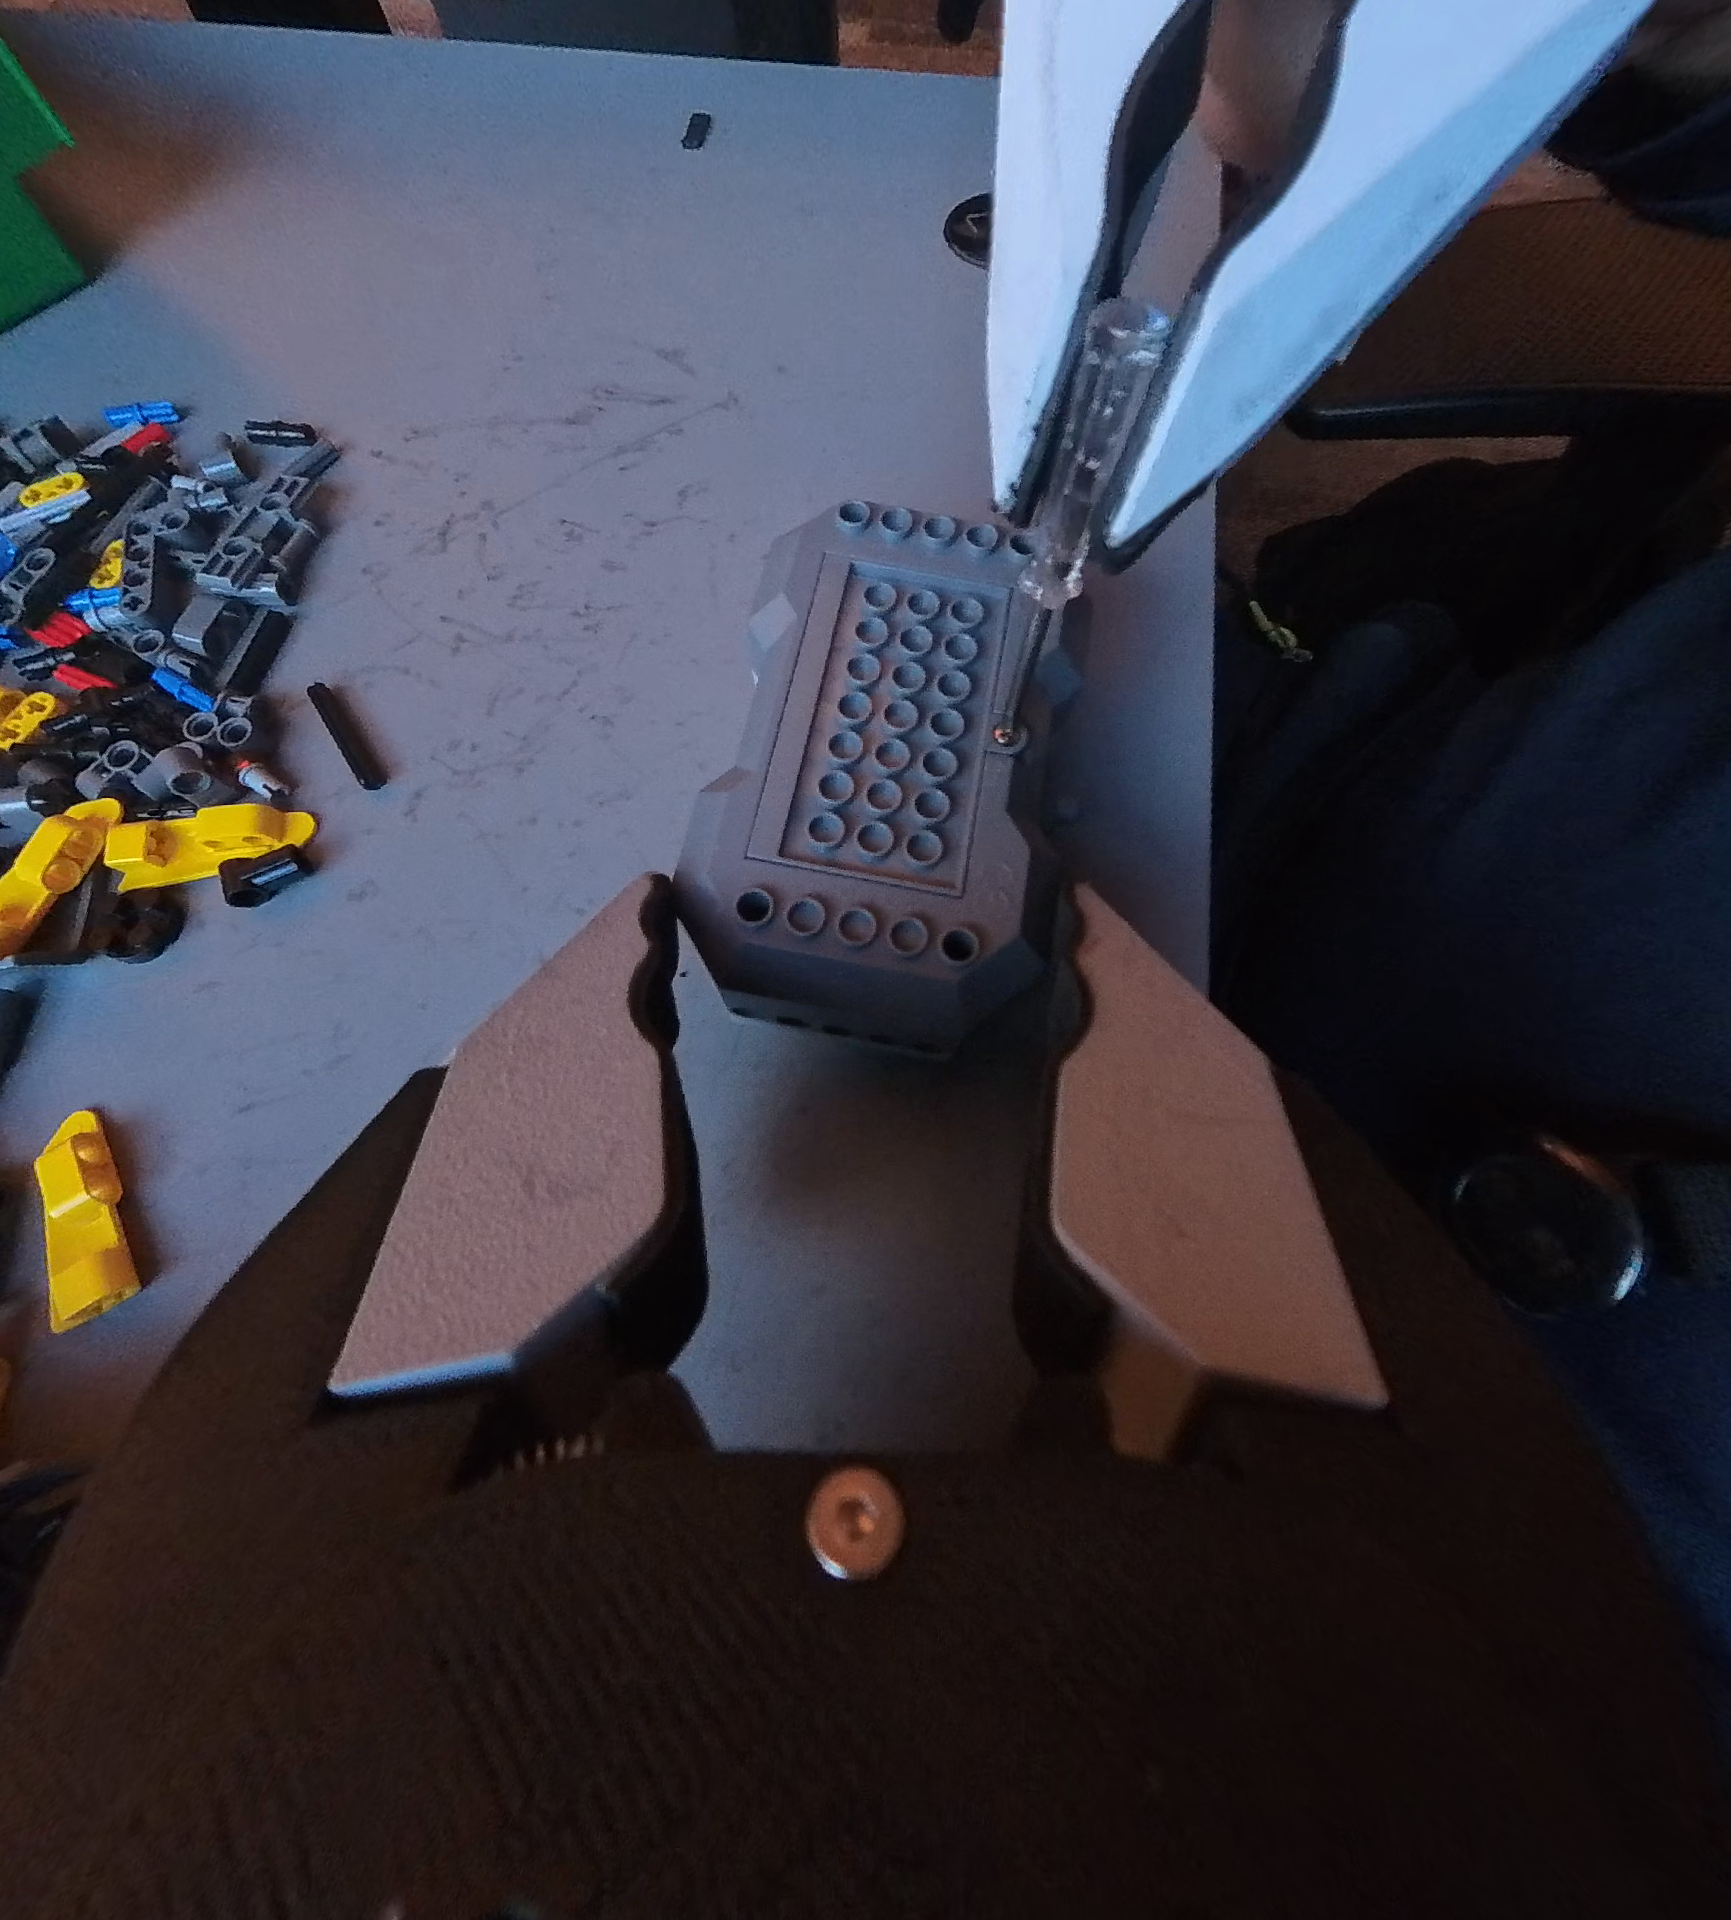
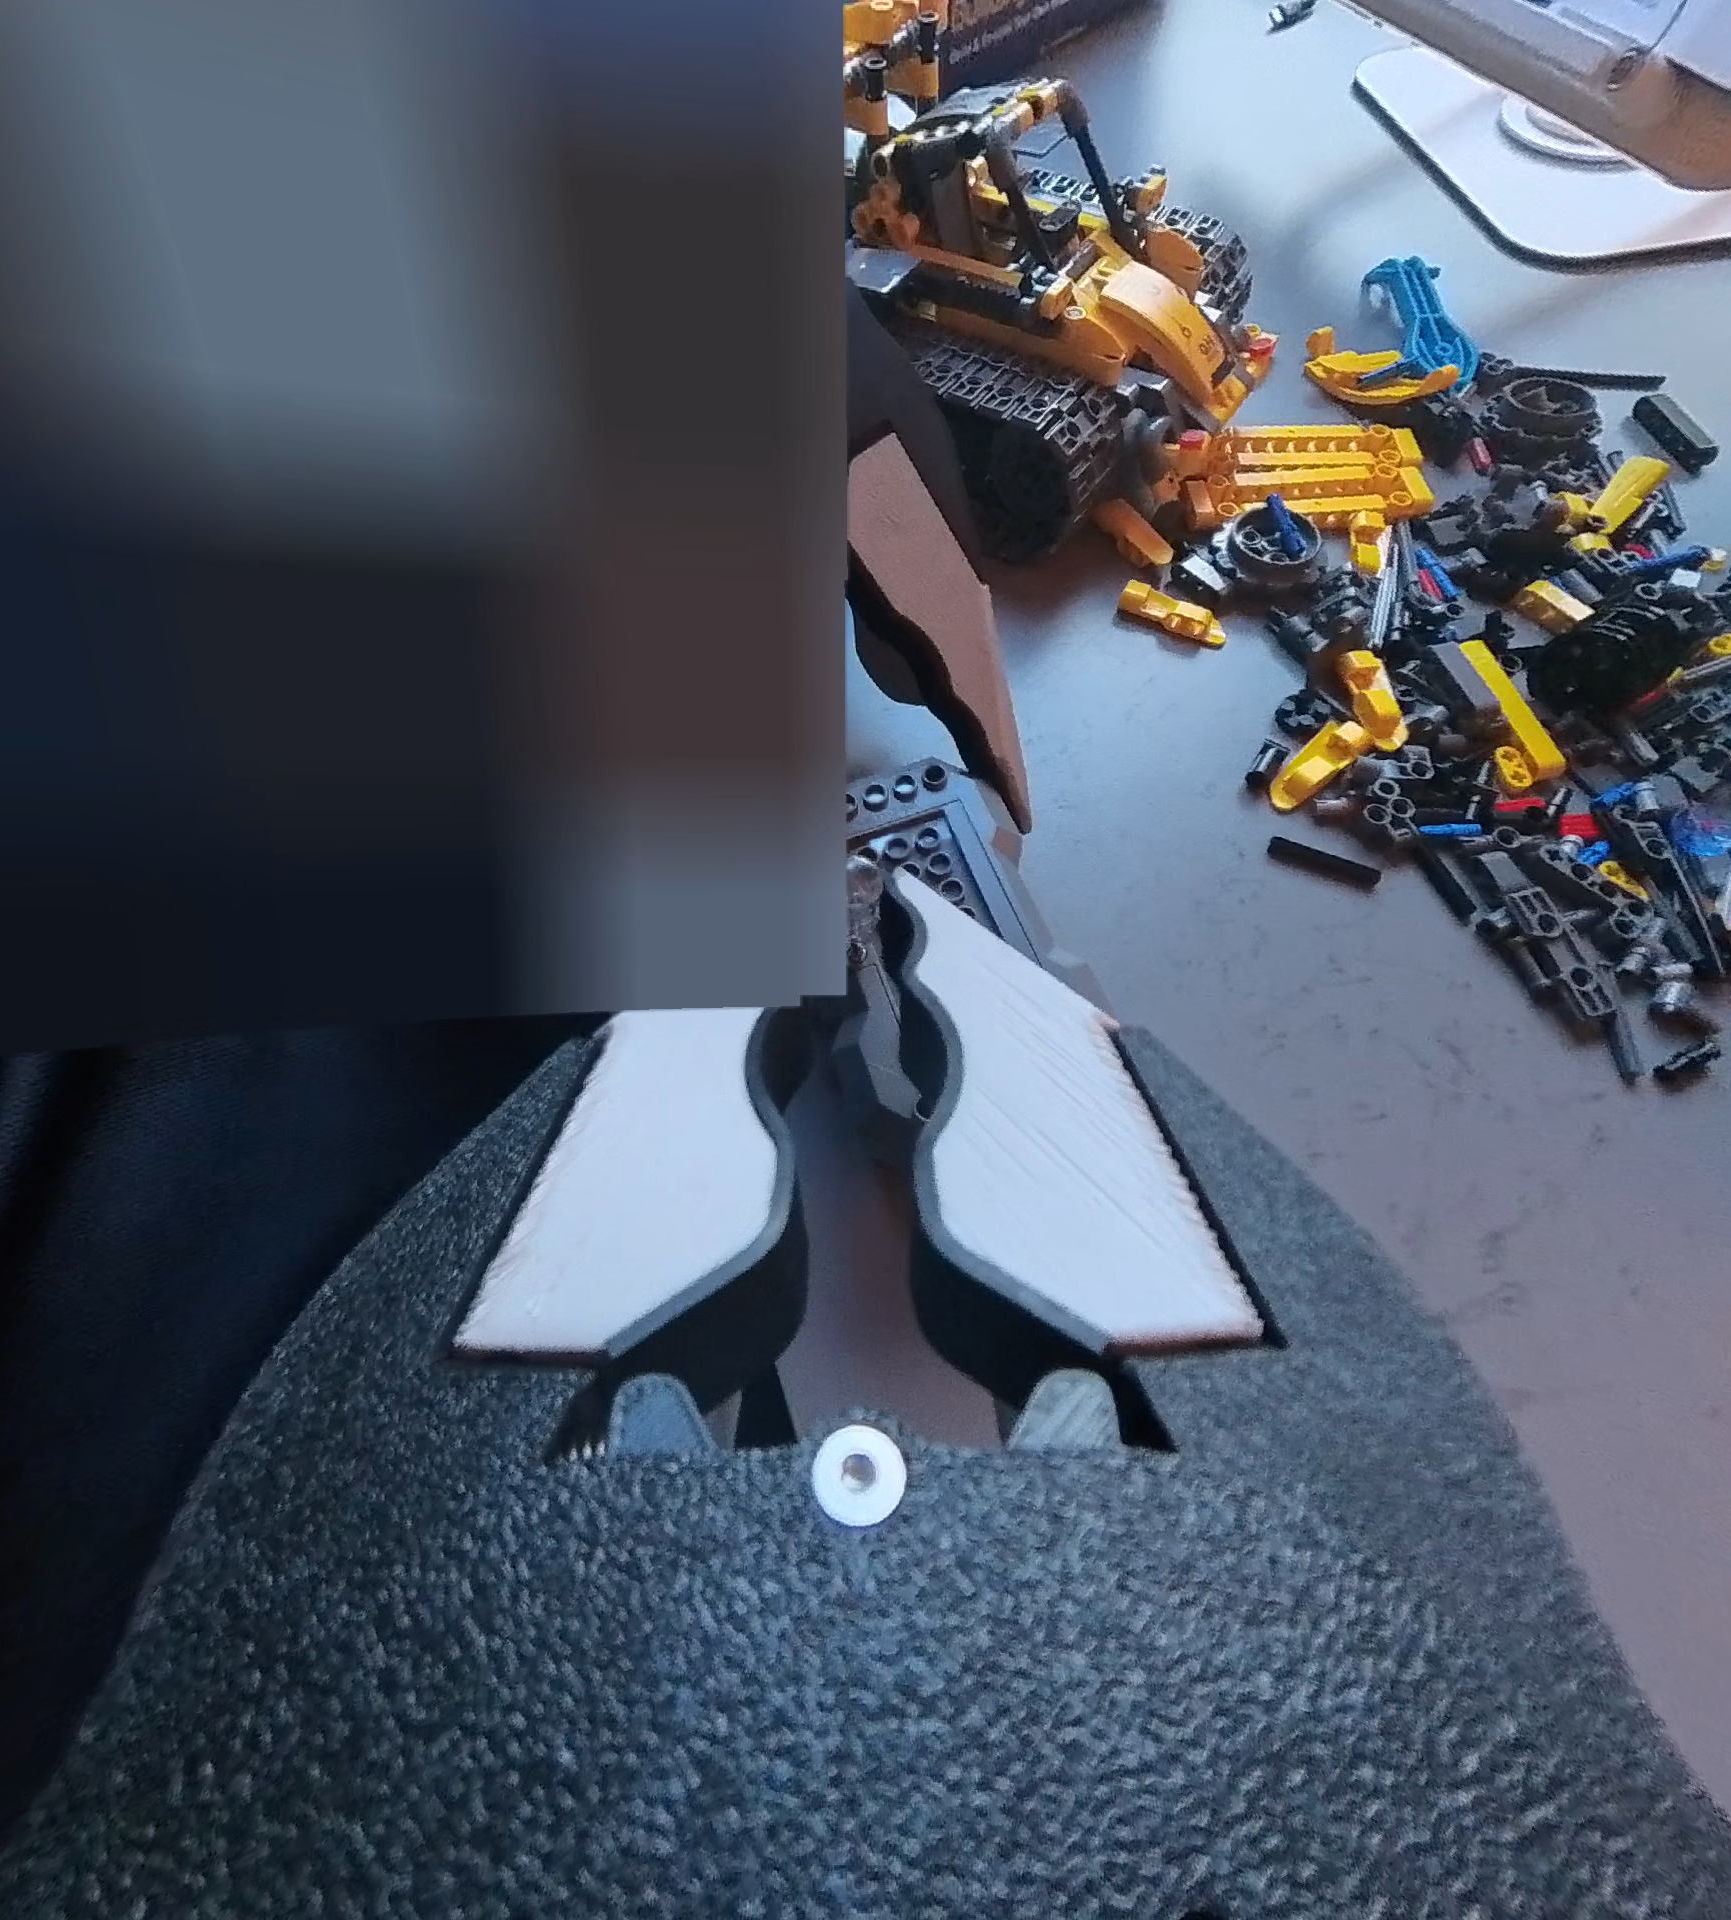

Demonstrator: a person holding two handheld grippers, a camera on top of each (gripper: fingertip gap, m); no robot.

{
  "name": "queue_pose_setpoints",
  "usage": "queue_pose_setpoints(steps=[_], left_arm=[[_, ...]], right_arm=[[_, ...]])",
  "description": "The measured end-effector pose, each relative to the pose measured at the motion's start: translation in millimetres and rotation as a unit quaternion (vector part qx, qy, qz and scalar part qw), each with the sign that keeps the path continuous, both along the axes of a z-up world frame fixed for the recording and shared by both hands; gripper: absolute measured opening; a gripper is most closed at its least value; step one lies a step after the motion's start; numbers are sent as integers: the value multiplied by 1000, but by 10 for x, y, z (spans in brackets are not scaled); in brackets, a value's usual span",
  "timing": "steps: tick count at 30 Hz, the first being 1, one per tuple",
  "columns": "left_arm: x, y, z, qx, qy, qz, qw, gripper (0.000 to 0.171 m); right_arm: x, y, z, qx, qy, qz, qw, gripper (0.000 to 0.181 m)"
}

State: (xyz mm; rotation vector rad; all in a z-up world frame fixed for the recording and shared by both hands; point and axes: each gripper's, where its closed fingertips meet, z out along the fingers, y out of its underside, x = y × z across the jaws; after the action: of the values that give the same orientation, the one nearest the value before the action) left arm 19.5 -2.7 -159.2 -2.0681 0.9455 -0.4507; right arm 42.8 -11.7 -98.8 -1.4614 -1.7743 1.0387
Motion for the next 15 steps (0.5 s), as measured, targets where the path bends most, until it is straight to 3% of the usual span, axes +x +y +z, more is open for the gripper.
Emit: queue_pose_setpoints(steps=[4,8,15], left_arm=[[-5,7,0,-1,-1,7,1000,69],[-3,8,0,5,5,7,1000,68],[-8,9,0,5,5,5,1000,68]], right_arm=[[-16,-43,-4,77,-15,12,997,8],[-41,-112,-19,149,-33,66,986,8],[-22,-75,-14,96,-35,207,973,8]])
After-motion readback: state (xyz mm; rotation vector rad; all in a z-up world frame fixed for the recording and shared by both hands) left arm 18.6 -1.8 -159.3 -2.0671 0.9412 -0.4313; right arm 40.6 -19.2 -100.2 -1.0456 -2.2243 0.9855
